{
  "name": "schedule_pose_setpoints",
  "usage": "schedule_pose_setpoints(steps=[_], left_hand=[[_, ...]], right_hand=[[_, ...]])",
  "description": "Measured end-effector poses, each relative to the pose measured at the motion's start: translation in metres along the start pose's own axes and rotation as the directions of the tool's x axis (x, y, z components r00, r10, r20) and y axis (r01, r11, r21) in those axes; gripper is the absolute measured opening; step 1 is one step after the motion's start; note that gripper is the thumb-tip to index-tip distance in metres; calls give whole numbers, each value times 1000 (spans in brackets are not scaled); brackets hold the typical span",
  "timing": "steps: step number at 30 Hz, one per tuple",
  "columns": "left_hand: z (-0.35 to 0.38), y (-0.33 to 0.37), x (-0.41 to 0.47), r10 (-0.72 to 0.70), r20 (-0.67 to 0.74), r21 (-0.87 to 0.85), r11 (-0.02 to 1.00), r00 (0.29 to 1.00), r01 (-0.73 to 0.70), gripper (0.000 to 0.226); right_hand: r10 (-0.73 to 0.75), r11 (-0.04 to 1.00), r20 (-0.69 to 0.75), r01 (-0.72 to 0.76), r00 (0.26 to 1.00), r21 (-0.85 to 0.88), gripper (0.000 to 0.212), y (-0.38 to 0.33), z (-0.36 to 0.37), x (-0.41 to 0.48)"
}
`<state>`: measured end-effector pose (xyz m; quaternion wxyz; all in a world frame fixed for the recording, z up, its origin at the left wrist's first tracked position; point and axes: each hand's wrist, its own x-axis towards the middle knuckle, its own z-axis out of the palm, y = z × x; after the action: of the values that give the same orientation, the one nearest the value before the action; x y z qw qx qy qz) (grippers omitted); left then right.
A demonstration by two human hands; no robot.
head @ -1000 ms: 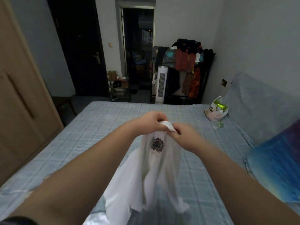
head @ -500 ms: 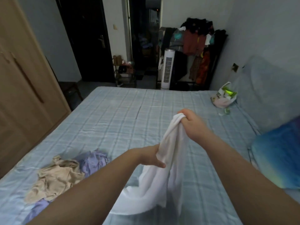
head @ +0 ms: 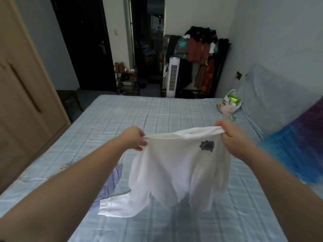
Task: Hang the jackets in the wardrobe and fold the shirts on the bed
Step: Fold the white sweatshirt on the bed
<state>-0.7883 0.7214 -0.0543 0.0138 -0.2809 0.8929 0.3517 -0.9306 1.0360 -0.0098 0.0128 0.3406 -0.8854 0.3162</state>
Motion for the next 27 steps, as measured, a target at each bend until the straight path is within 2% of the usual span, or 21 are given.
schedule_pose_setpoints(steps=[1,2,4,5,8,11,12,15,16,17,18,19,20,21,23,24,27], left_hand=[[-12,5,-10,16,-21,84,996,1000,-14,7],[-23,10,-20,44,-44,244,969,998,-32,2],[-33,13,-39,129,-83,524,849,988,-66,17],[-36,9,-47,151,-77,596,800,986,-76,22],[-36,-8,-68,125,-22,680,729,992,-76,23],[-24,-27,-79,101,-25,710,703,995,-53,23],[-20,-30,-84,112,-30,736,675,993,-54,24],[-10,-46,-92,294,7,859,488,956,-156,21],[-8,-52,-95,333,21,848,493,943,-194,23],[-6,-59,-97,344,21,799,559,939,-223,23],[-6,-65,-100,311,-1,673,703,950,-230,21],[-5,-71,-104,258,-23,484,848,966,-215,18],[-4,-77,-107,203,-38,276,943,978,-185,16],[-5,-82,-112,166,-50,88,983,985,-161,13],[-8,-91,-123,136,-109,-166,974,985,-153,12],[-11,-96,-129,135,-139,-237,957,981,-166,12],[-25,-97,-145,175,-207,-303,924,963,-233,11]], right_hand=[[-17,998,29,19,999,-62,28,-6,2,-7],[-29,992,68,37,997,-118,27,-15,4,-15],[-16,980,154,46,988,-194,22,-35,6,-30],[3,974,191,40,982,-221,20,-46,8,-36],[49,970,202,2,978,-243,21,-71,16,-53],[17,994,95,-6,995,-109,7,-80,27,-67],[5,997,84,2,996,-77,11,-82,31,-72],[3,1000,72,-2,997,-8,13,-91,41,-85],[0,1000,63,-1,998,17,13,-95,44,-89],[6,999,56,-8,998,45,14,-96,48,-93],[13,997,48,-17,999,70,14,-96,51,-98],[30,995,36,-33,999,93,13,-94,52,-102],[42,992,18,-44,999,114,13,-93,52,-106],[66,990,1,-66,998,127,12,-92,49,-109],[97,989,-20,-95,995,114,12,-93,41,-114],[108,990,-27,-105,994,89,12,-94,36,-118],[114,993,-7,-114,993,-41,19,-94,21,-125]])
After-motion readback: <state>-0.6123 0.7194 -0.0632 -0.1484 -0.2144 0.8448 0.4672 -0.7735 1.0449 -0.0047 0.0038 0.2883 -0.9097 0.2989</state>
